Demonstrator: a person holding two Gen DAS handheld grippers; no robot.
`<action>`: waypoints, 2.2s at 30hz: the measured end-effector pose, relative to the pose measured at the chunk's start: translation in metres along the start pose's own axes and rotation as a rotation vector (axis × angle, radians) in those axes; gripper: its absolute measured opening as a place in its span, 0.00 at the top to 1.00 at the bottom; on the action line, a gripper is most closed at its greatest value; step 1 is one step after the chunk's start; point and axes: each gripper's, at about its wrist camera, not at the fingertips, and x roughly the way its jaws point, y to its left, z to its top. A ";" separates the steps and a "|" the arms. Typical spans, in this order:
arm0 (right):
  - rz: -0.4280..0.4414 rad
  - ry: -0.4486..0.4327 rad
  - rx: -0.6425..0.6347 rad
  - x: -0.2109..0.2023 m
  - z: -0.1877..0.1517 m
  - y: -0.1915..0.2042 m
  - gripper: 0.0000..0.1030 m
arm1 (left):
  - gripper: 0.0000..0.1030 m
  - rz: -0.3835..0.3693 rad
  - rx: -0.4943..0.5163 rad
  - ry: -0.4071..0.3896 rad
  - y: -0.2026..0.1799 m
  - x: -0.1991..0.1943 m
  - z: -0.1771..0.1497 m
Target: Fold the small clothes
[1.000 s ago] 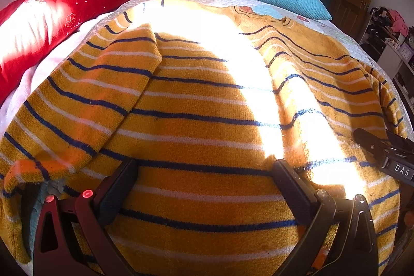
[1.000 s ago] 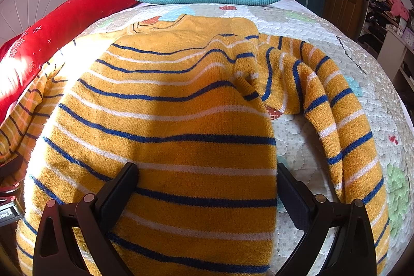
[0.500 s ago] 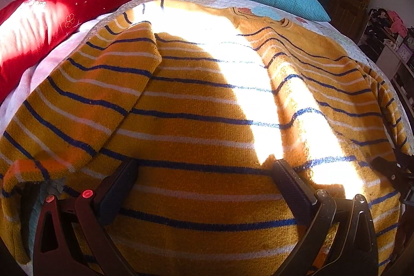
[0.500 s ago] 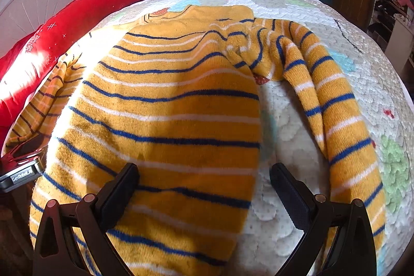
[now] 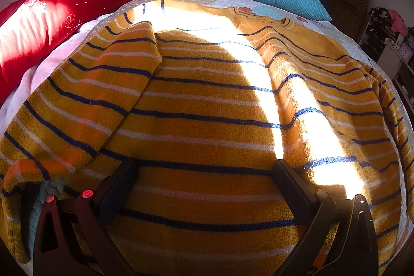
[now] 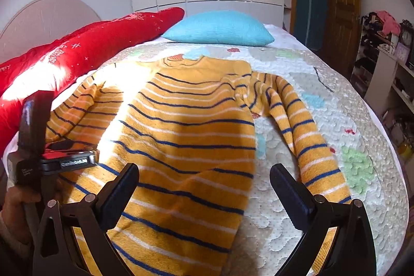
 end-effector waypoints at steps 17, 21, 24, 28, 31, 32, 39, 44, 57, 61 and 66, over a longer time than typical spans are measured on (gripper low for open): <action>0.127 0.181 0.074 0.044 -0.031 0.031 0.34 | 0.03 0.008 0.000 -0.029 0.002 -0.007 0.000; 0.120 0.185 0.064 0.048 -0.033 0.032 0.31 | 0.34 -0.017 0.009 -0.024 0.007 -0.036 0.000; 0.119 0.184 0.049 0.049 -0.035 0.036 0.25 | 0.33 -0.063 -0.018 -0.112 0.029 -0.084 -0.005; 0.107 0.170 0.003 0.052 -0.041 0.045 0.17 | 0.14 0.035 -0.052 -0.209 0.083 -0.122 -0.010; 0.089 0.155 -0.029 0.054 -0.044 0.052 0.12 | 0.10 0.131 -0.133 -0.181 0.140 -0.117 -0.013; 0.083 0.151 -0.040 0.055 -0.045 0.054 0.11 | 0.10 0.147 -0.165 -0.154 0.159 -0.112 -0.016; 0.066 0.147 -0.069 0.059 -0.046 0.059 0.07 | 0.56 -0.061 -0.258 -0.016 0.203 -0.080 -0.032; 0.056 0.152 -0.089 0.060 -0.046 0.060 0.07 | 0.91 -0.039 -0.307 0.004 0.216 -0.082 -0.022; 0.030 0.143 -0.106 0.064 -0.047 0.063 0.06 | 0.91 0.309 -0.376 -0.068 0.322 -0.112 0.068; 0.049 0.153 -0.100 0.058 -0.042 0.061 0.10 | 0.92 0.190 -0.351 -0.076 0.289 -0.122 0.078; 0.166 0.046 -0.004 0.010 -0.022 0.041 0.15 | 0.92 0.002 -0.187 -0.076 0.181 -0.126 0.109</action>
